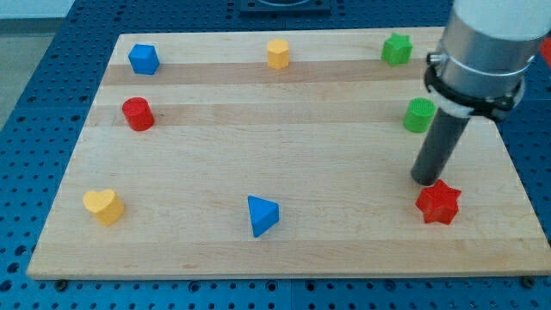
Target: Push the red star to the center of the board
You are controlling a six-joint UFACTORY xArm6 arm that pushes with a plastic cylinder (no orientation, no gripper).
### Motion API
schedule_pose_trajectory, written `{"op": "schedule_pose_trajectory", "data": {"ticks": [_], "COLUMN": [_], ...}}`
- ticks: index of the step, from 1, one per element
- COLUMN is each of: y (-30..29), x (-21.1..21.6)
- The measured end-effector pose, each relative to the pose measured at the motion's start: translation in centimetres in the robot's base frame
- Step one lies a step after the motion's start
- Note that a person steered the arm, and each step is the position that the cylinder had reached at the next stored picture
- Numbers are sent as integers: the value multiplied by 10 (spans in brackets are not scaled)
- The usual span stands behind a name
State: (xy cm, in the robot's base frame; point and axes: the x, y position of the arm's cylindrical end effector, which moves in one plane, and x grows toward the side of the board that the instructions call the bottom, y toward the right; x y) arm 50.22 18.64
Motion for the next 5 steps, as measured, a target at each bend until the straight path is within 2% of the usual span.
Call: {"op": "schedule_pose_trajectory", "data": {"ticks": [1,2,3,4,5], "y": [46,61,84,85,62], "x": [10,22,53,79,79]}}
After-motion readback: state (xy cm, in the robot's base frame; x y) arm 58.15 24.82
